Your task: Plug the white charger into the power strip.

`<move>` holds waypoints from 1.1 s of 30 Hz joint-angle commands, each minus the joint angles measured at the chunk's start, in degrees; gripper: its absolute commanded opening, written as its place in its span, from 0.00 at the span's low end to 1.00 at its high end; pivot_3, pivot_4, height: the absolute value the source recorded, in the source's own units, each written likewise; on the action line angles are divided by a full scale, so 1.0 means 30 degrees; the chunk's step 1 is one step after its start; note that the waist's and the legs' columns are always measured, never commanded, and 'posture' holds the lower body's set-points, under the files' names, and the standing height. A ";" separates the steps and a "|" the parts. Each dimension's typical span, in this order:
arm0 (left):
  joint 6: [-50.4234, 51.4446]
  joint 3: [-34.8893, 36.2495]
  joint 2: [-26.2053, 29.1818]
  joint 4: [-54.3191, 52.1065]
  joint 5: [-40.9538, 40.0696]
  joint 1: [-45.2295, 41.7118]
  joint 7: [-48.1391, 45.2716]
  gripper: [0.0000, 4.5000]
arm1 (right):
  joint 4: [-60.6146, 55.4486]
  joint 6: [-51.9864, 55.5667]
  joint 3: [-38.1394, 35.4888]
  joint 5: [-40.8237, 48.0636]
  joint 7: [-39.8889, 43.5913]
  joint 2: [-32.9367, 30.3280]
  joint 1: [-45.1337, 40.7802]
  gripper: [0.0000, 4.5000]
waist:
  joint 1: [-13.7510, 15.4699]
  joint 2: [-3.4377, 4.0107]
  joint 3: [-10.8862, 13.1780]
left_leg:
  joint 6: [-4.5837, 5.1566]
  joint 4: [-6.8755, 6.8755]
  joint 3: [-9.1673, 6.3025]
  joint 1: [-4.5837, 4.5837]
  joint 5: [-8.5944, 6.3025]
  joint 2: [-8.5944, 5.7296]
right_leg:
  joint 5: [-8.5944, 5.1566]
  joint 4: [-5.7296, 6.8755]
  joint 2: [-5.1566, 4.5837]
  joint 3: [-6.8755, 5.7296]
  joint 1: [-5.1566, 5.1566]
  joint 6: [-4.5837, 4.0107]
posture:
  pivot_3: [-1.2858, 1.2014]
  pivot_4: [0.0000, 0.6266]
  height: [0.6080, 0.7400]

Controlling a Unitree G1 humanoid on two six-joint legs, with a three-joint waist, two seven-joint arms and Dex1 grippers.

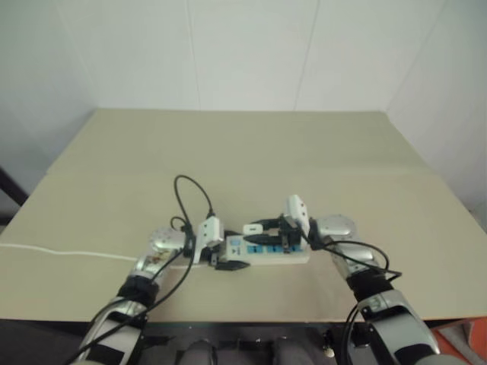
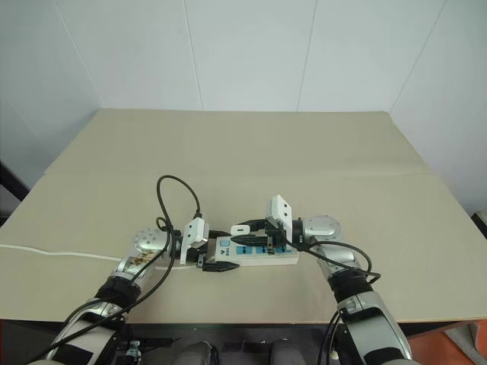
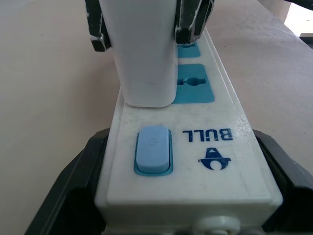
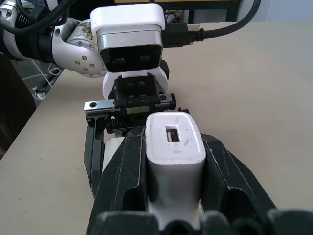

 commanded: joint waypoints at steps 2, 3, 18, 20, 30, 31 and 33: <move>0.0030 -0.0170 0.0740 -0.0545 0.0330 0.0389 -0.0417 0.74 | 0.3397 0.0526 0.0184 -0.2044 -0.0799 -0.1630 0.1665 0.26 | 0.0002 -0.0020 -0.0016 | 0.0000 -0.0007 -0.0003 0.0031 -0.0003 0.0004 | -0.0005 -0.0020 0.0000 -0.0007 0.0036 0.0006 | 0.52 0.24 1.00; 0.0032 -0.0156 0.0792 -0.0560 0.0322 0.0407 -0.0418 0.74 | 0.3498 0.0505 0.0176 -0.2073 -0.0832 -0.1705 0.1737 0.26 | 0.0001 -0.0022 -0.0017 | 0.0001 -0.0011 -0.0005 0.0048 -0.0005 0.0006 | -0.0008 -0.0031 0.0001 -0.0012 0.0058 0.0009 | 0.52 0.24 1.00; 0.0166 -0.0056 0.1132 -0.0779 0.0181 0.0445 -0.0606 0.74 | 0.4340 0.0775 0.0443 -0.2247 -0.0499 -0.2206 0.1535 0.26 | 0.0014 -0.0155 -0.0158 | -0.0003 -0.0184 0.0004 0.0212 -0.0012 0.0041 | -0.0019 -0.0212 0.0010 -0.0018 0.0190 0.0004 | 0.52 0.24 1.00; 0.0179 -0.0028 0.1202 -0.0816 0.0149 0.0474 -0.0646 0.74 | 0.4468 0.0868 0.0407 -0.2187 -0.0551 -0.2180 0.1525 0.26 | 0.0014 -0.0167 -0.0167 | -0.0003 -0.0202 0.0004 0.0217 -0.0012 0.0042 | -0.0021 -0.0220 0.0009 -0.0018 0.0190 0.0001 | 0.52 0.24 1.00; 0.0205 0.0179 0.1713 -0.0686 -0.0143 0.0368 -0.0910 0.74 | 0.4789 0.0518 0.0287 -0.1984 -0.0703 -0.2067 0.1551 0.26 | -0.0035 -0.0166 -0.0173 | -0.0004 -0.0264 0.0012 0.0242 -0.0011 0.0079 | -0.0036 -0.0222 0.0033 -0.0018 0.0184 -0.0028 | 0.52 0.24 1.00; 0.0206 0.0208 0.1746 -0.0643 -0.0156 0.0329 -0.0903 0.74 | 0.4787 0.0575 0.0269 -0.1938 -0.0717 -0.2054 0.1548 0.26 | -0.0039 -0.0167 -0.0173 | -0.0004 -0.0266 0.0010 0.0242 -0.0011 0.0084 | -0.0037 -0.0223 0.0037 -0.0020 0.0184 -0.0030 | 0.52 0.24 1.00; 0.0211 0.0234 0.1802 -0.0600 -0.0161 0.0280 -0.0918 0.74 | 0.4947 0.0448 0.0425 -0.2141 -0.0704 -0.2150 0.1550 0.26 | -0.0036 -0.0167 -0.0173 | -0.0004 -0.0270 0.0011 0.0242 -0.0012 0.0087 | -0.0041 -0.0222 0.0040 -0.0020 0.0182 -0.0036 | 0.52 0.24 1.00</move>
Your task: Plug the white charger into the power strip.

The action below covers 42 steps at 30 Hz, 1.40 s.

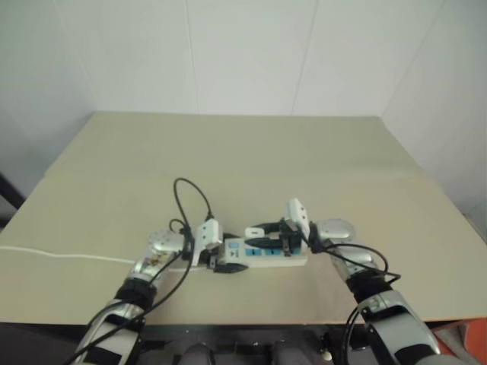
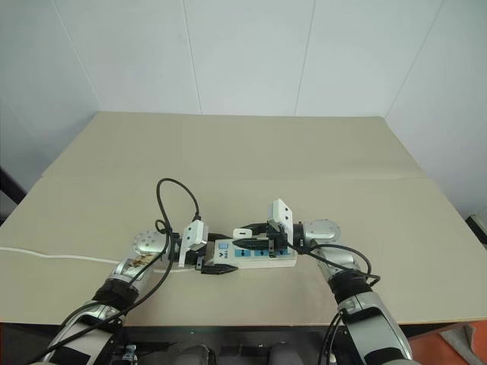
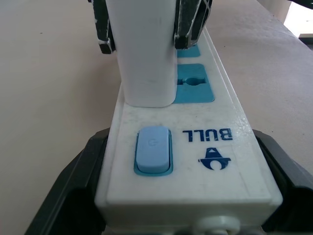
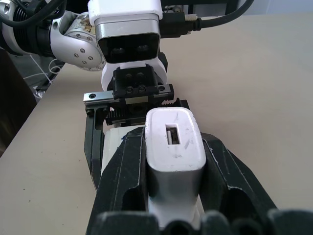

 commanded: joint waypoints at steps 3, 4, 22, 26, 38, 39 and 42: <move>-0.0116 0.0422 0.1478 -0.0304 0.0025 -0.0060 -0.1036 0.74 | 0.4019 0.0829 0.0263 -0.2434 -0.0840 -0.2017 0.1474 0.26 | -0.0001 -0.0001 0.0000 | 0.0000 -0.0002 0.0001 0.0001 0.0000 0.0006 | -0.0002 0.0000 0.0004 -0.0001 -0.0001 -0.0003 | 0.52 0.24 1.00; -0.0122 0.0413 0.1481 -0.0294 0.0034 -0.0071 -0.1044 0.74 | 0.4003 0.0860 0.0288 -0.2425 -0.0852 -0.1960 0.1422 0.26 | 0.0000 -0.0001 0.0000 | 0.0000 -0.0003 0.0001 0.0000 0.0000 0.0007 | -0.0005 -0.0001 0.0004 -0.0001 -0.0001 -0.0007 | 0.52 0.24 1.00; -0.0220 0.0224 0.1298 -0.0250 -0.0040 -0.0125 -0.0955 0.74 | 0.3194 0.1102 0.0868 -0.2562 -0.0359 -0.1567 0.0947 1.00 | -0.0134 -0.0100 -0.0047 | -0.0041 -0.0087 -0.0002 0.0024 -0.0026 0.0148 | -0.0045 -0.0019 0.0148 -0.0009 -0.0026 -0.0123 | 0.52 0.24 1.00; 0.0263 0.0335 0.1239 -0.0644 -0.0403 -0.0140 -0.1011 0.90 | 0.3103 0.1035 0.0996 -0.2783 -0.0150 -0.1577 0.0957 1.00 | -0.0113 -0.0109 -0.0053 | -0.0041 -0.0099 -0.0010 0.0035 -0.0026 0.0186 | -0.0048 -0.0013 0.0197 -0.0010 -0.0023 -0.0152 | 0.52 0.24 1.00; 0.4369 0.2050 0.2375 -0.6756 -0.3298 0.1124 -0.1032 0.99 | -0.0322 0.1563 -0.0693 -0.1468 -0.0237 -0.2496 0.1059 1.00 | -0.0029 -0.0029 0.0025 | -0.0045 -0.0099 -0.0005 0.0008 -0.0028 0.0173 | -0.0052 -0.0029 0.0161 -0.0005 -0.0041 -0.0159 | 0.52 0.24 1.00; 0.5502 0.2319 0.3021 -0.7866 -0.3913 0.1373 -0.1276 0.99 | -0.1583 0.2165 -0.1200 -0.0989 -0.0056 -0.3102 0.1265 1.00 | 0.0026 0.0015 0.0066 | -0.0045 -0.0101 -0.0005 -0.0029 -0.0028 0.0163 | -0.0051 -0.0024 0.0149 -0.0005 -0.0074 -0.0158 | 0.52 0.24 1.00; 0.7655 0.3484 0.4489 -1.0390 -0.5611 0.2105 -0.1201 0.99 | -0.5092 0.3832 -0.2801 0.0491 0.0177 -0.4976 0.2159 1.00 | 0.0262 0.0119 0.0170 | -0.0042 -0.0095 -0.0012 -0.0328 -0.0020 0.0130 | -0.0040 0.0027 0.0129 -0.0008 -0.0375 -0.0155 | 0.52 0.24 1.00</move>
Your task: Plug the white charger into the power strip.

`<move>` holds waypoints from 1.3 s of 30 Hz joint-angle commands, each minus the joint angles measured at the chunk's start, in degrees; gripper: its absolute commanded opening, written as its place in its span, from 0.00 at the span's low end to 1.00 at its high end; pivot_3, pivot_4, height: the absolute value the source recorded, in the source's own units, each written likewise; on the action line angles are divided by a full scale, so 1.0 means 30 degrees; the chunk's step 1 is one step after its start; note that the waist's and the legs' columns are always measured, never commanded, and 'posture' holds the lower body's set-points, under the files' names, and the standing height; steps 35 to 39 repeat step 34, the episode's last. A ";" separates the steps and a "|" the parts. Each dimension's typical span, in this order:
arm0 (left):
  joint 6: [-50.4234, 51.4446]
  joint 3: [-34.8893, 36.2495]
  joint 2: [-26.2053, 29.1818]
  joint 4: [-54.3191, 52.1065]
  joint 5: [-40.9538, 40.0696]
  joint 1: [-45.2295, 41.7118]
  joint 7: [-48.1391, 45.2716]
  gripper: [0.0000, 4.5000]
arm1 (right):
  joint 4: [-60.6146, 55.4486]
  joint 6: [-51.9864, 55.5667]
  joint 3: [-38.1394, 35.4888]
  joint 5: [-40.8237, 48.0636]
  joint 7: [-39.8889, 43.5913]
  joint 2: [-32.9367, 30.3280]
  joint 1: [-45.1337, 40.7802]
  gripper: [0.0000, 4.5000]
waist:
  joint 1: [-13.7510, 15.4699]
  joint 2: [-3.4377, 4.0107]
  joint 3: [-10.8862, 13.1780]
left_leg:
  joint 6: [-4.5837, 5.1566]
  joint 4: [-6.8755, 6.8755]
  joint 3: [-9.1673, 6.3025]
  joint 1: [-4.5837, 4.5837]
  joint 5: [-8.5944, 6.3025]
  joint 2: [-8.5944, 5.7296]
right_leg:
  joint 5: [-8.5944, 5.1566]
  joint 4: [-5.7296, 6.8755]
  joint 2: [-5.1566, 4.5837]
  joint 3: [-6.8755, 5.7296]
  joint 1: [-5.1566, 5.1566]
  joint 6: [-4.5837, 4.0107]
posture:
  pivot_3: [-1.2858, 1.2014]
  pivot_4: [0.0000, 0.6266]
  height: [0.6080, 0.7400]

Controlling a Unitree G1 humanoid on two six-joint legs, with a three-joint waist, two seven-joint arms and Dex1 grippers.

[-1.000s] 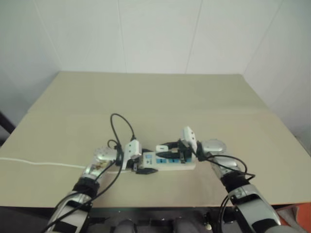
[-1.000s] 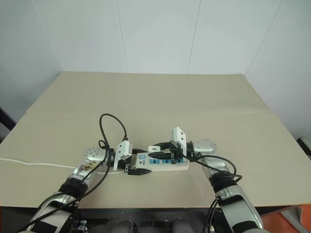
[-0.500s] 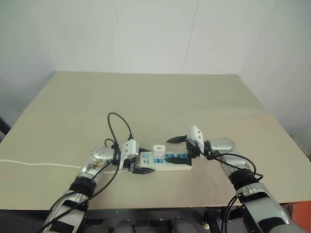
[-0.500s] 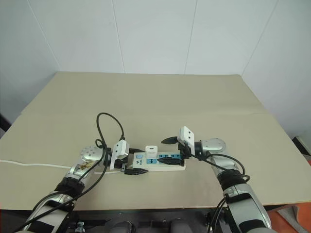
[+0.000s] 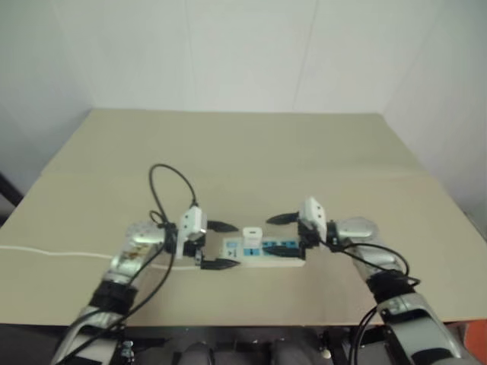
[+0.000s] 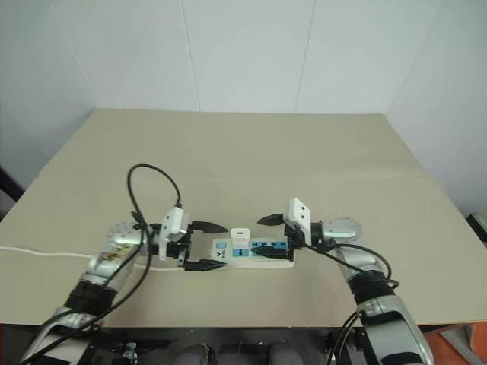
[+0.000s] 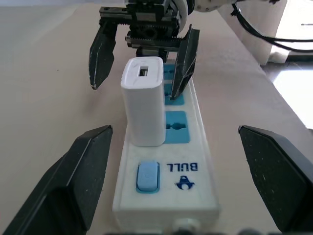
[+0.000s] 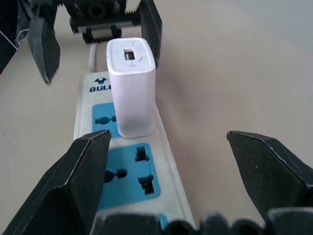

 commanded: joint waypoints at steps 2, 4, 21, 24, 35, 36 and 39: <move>0.2536 0.2491 0.1673 -0.3512 -0.2567 0.0864 0.0460 0.99 | -0.4125 0.3198 -0.2761 0.2234 0.0163 -0.2892 0.1540 1.00 | 0.0208 0.0197 0.0223 | 0.0001 0.0030 0.0008 -0.0111 0.0000 -0.0024 | 0.0073 0.0010 -0.0025 -0.0003 -0.0112 -0.0099 | 0.52 0.24 1.00; 0.3074 0.3609 0.2569 -0.4260 -0.3155 0.1300 0.0608 0.99 | -0.5679 0.4499 -0.4243 0.3358 0.0070 -0.4267 0.2027 1.00 | 0.0233 0.0272 0.0321 | 0.0003 0.0040 0.0031 -0.0285 0.0002 -0.0067 | 0.0090 0.0036 -0.0076 0.0009 -0.0297 -0.0074 | 0.52 0.24 1.00; 0.4730 0.8138 0.7226 -0.6401 -0.4855 0.5390 0.0236 0.99 | -0.7290 0.6256 -0.8423 0.4911 0.1029 -0.9203 0.4926 1.00 | 0.0202 0.0250 0.0677 | -0.0005 0.0060 0.0084 -0.0349 0.0007 -0.0032 | 0.0069 0.0011 -0.0046 0.0002 -0.0359 -0.0032 | 0.52 0.24 1.00; 0.4893 0.8000 0.7143 -0.6721 -0.4975 0.5454 0.0409 0.99 | -0.7448 0.6280 -0.8337 0.4788 0.0949 -0.9255 0.5068 1.00 | 0.0205 0.0251 0.0680 | -0.0008 0.0065 0.0082 -0.0351 0.0009 -0.0030 | 0.0078 0.0016 -0.0042 0.0004 -0.0359 -0.0047 | 0.52 0.24 1.00; 0.5030 0.6926 0.6566 -0.6692 -0.4761 0.4661 0.0629 0.99 | -0.7812 0.6424 -0.8351 0.4662 0.0828 -0.9312 0.5333 1.00 | 0.0210 0.0251 0.0681 | -0.0008 0.0077 0.0083 -0.0348 0.0010 -0.0035 | 0.0099 0.0044 -0.0042 0.0005 -0.0357 -0.0080 | 0.52 0.24 1.00; 0.5030 0.6926 0.6566 -0.6692 -0.4761 0.4661 0.0629 0.99 | -0.7812 0.6424 -0.8351 0.4662 0.0828 -0.9312 0.5333 1.00 | 0.0210 0.0251 0.0681 | -0.0008 0.0077 0.0083 -0.0348 0.0010 -0.0035 | 0.0099 0.0044 -0.0042 0.0005 -0.0357 -0.0080 | 0.52 0.24 1.00; 0.5030 0.6926 0.6566 -0.6692 -0.4761 0.4661 0.0629 0.99 | -0.7812 0.6424 -0.8351 0.4662 0.0828 -0.9312 0.5333 1.00 | 0.0210 0.0251 0.0681 | -0.0008 0.0077 0.0083 -0.0348 0.0010 -0.0035 | 0.0099 0.0044 -0.0042 0.0005 -0.0357 -0.0080 | 0.52 0.24 1.00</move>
